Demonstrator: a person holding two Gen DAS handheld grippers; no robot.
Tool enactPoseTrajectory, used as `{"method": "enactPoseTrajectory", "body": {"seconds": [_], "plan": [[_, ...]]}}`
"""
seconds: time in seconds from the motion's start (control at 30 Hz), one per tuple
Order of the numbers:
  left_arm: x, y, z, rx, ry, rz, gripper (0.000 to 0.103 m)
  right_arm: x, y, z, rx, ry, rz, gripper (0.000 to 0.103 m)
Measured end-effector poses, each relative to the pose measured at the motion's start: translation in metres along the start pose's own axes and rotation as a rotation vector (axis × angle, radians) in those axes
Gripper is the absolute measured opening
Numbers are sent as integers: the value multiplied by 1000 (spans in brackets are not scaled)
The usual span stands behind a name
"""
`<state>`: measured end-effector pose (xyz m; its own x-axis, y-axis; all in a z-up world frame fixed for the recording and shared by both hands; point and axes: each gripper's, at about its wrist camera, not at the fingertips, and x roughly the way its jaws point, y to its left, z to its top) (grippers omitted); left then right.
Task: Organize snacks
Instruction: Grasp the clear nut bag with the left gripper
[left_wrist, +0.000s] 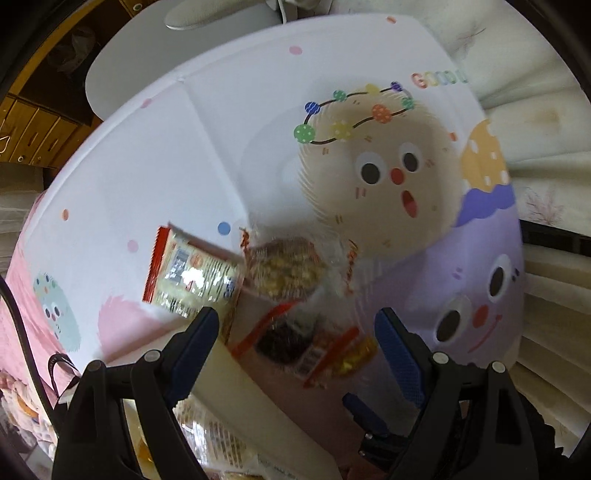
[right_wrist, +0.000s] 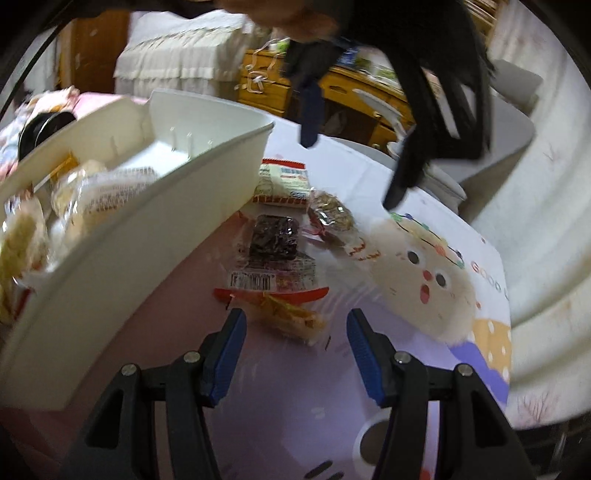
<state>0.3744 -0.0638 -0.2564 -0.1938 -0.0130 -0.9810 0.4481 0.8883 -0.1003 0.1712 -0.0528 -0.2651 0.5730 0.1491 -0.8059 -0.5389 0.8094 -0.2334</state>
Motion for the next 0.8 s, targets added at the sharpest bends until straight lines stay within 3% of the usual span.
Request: {"method": "enactPoseTrajectory", "body": {"seconds": [0.17,0.37,0.43,0.57,0.8], "plan": [[26,-1,16,0,45,23,86,14,4,0,-52,13,60,57],[45,-6,26,10,67,-5,86,24,5,-2,-61,12,78,56],[50,-9,29,17,70,-7,86,24,1,-2,-27,9,78,53],[59,-11,30,21,73,-20,86,25,-7,-2,15,7,55,35],[68,-11,32,-4,77,-15,86,20,-15,-4,56,11,59,27]]}}
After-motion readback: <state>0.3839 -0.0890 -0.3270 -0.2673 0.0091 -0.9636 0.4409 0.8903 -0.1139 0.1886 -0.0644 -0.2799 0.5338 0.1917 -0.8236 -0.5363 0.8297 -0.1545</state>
